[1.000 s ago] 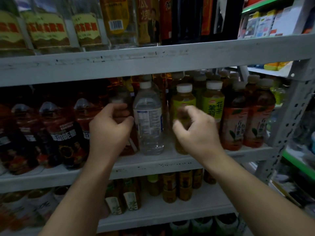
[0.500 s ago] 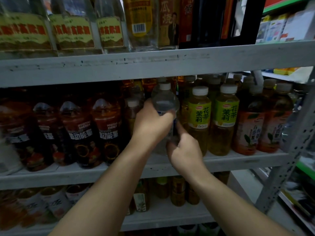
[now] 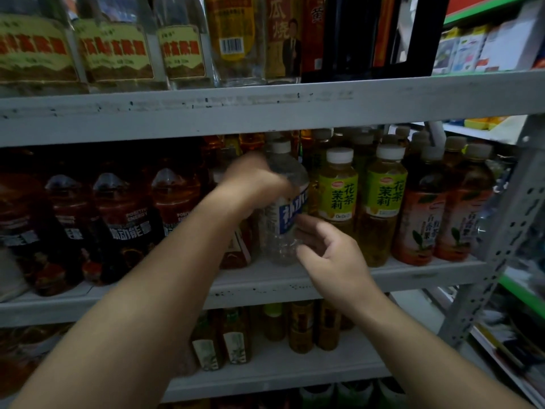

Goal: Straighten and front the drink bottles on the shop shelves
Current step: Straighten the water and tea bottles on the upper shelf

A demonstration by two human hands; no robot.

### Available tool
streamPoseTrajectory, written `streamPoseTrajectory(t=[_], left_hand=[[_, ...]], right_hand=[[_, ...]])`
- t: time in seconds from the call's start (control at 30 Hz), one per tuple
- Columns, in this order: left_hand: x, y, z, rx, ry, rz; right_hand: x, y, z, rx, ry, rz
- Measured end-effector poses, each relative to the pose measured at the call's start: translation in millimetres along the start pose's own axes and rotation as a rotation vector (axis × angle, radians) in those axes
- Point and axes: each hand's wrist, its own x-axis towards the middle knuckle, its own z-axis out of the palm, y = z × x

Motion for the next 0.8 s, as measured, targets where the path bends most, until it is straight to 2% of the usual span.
streamPoseTrajectory(t=[0.17, 0.43, 0.63, 0.8], left_hand=[[7.9, 4.1, -16.6, 0.064, -0.179, -0.016], [15.8, 2.7, -40.8, -0.031, -0.499, -0.010], [14.3, -4.1, -47.2, -0.074, -0.577, 0.059], [11.3, -4.7, -42.6, 0.083, -0.491, 0.169]], right_hand=[[-3.8, -8.5, -12.0, -0.075, 0.129, -0.080], [-5.1, -1.7, -22.7, -0.158, 0.198, -0.009], [1.9, -1.1, -17.7, -0.291, 0.160, 0.049], [5.7, -4.3, -4.6, -0.362, 0.067, 0.096]])
